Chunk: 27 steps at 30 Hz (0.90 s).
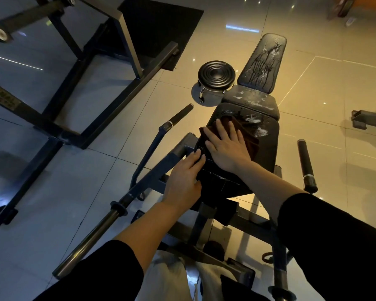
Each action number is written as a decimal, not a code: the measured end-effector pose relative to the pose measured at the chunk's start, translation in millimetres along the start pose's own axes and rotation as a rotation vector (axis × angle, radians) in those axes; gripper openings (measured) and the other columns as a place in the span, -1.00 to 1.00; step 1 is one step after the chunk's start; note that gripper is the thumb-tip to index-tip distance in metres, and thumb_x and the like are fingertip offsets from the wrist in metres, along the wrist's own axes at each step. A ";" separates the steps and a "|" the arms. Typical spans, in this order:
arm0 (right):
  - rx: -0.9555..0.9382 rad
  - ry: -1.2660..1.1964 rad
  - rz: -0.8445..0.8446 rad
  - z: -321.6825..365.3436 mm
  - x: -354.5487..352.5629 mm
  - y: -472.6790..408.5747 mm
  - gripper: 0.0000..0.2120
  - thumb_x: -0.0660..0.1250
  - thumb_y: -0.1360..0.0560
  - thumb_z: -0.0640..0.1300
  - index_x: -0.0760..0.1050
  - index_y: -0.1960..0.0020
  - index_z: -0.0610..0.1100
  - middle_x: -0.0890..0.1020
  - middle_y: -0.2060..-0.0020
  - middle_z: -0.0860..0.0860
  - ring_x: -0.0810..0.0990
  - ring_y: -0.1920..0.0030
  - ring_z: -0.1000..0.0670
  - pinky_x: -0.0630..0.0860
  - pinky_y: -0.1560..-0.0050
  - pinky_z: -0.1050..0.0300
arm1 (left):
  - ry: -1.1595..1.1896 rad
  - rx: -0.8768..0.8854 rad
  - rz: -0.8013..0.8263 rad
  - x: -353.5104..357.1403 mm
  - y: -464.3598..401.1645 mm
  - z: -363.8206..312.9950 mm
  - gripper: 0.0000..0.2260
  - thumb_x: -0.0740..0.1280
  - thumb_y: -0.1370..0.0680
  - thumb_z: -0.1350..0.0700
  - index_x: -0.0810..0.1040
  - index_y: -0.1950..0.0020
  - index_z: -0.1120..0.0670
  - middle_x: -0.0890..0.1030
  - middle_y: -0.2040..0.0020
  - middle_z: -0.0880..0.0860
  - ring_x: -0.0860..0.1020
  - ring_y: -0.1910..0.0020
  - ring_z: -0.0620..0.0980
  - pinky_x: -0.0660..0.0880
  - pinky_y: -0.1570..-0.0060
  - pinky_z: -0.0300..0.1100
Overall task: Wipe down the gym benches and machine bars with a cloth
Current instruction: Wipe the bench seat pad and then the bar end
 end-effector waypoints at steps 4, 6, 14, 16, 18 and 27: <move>-0.120 0.021 -0.002 -19.0 -0.3 11.4 -0.51 -0.16 -0.66 0.17 -0.16 -0.57 0.23 -0.24 -0.57 0.07 -0.32 -0.55 -0.08 -0.26 -0.53 -0.11 | -0.033 0.027 -0.035 4.7 0.7 1.5 -0.50 0.39 -0.50 0.31 0.39 -0.43 0.18 0.40 -0.43 0.15 0.33 -0.44 0.12 0.35 -0.37 0.08; -0.001 0.005 0.002 -42.5 -3.7 7.8 -0.51 -0.15 -0.66 0.17 -0.16 -0.56 0.24 -0.23 -0.57 0.07 -0.30 -0.55 -0.06 -0.25 -0.53 -0.13 | -0.034 0.030 -0.046 7.4 1.5 5.4 -0.50 0.39 -0.50 0.30 0.38 -0.43 0.17 0.40 -0.43 0.15 0.33 -0.44 0.12 0.39 -0.35 0.09; -0.041 0.042 -0.072 -29.8 7.0 31.5 -0.48 -0.19 -0.65 0.18 -0.22 -0.57 0.17 -0.27 -0.56 0.02 -0.32 -0.55 -0.11 -0.25 -0.53 -0.08 | -0.054 0.072 -0.081 11.6 -29.1 -8.6 -0.60 0.33 -0.56 0.23 0.42 -0.40 0.19 0.42 -0.40 0.18 0.34 -0.43 0.10 0.32 -0.39 0.05; -0.114 0.041 -0.066 -39.2 9.1 42.4 -0.49 -0.20 -0.65 0.19 -0.22 -0.56 0.20 -0.27 -0.56 0.07 -0.32 -0.55 -0.05 -0.26 -0.53 -0.05 | -0.045 0.068 -0.048 14.6 -44.3 -15.7 -0.60 0.29 -0.59 0.20 0.38 -0.43 0.18 0.40 -0.43 0.17 0.31 -0.45 0.09 0.27 -0.42 0.03; -0.049 0.014 -0.054 -59.1 6.9 39.1 -0.50 -0.19 -0.65 0.20 -0.20 -0.56 0.23 -0.25 -0.56 0.09 -0.31 -0.55 -0.03 -0.26 -0.53 -0.06 | -0.059 0.074 -0.016 17.9 -57.4 -18.1 -0.61 0.25 -0.61 0.17 0.37 -0.44 0.16 0.38 -0.44 0.15 0.29 -0.46 0.09 0.25 -0.44 0.04; 0.215 -0.062 -0.062 -87.8 -2.0 14.1 -0.46 -0.18 -0.65 0.20 -0.22 -0.58 0.14 -0.26 -0.57 -0.03 -0.32 -0.55 -0.13 -0.27 -0.53 -0.13 | -0.125 -0.021 -0.022 28.9 -121.6 -17.5 -0.62 0.20 -0.63 0.04 0.41 -0.41 0.17 0.38 -0.44 0.15 0.29 -0.45 0.12 0.19 -0.45 0.06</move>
Point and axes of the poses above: each hand's wrist, its own y-axis away from the middle knuckle, its own x-axis out of the palm, z = x × y, the point moved 1 cm from there along -y, towards the middle knuckle
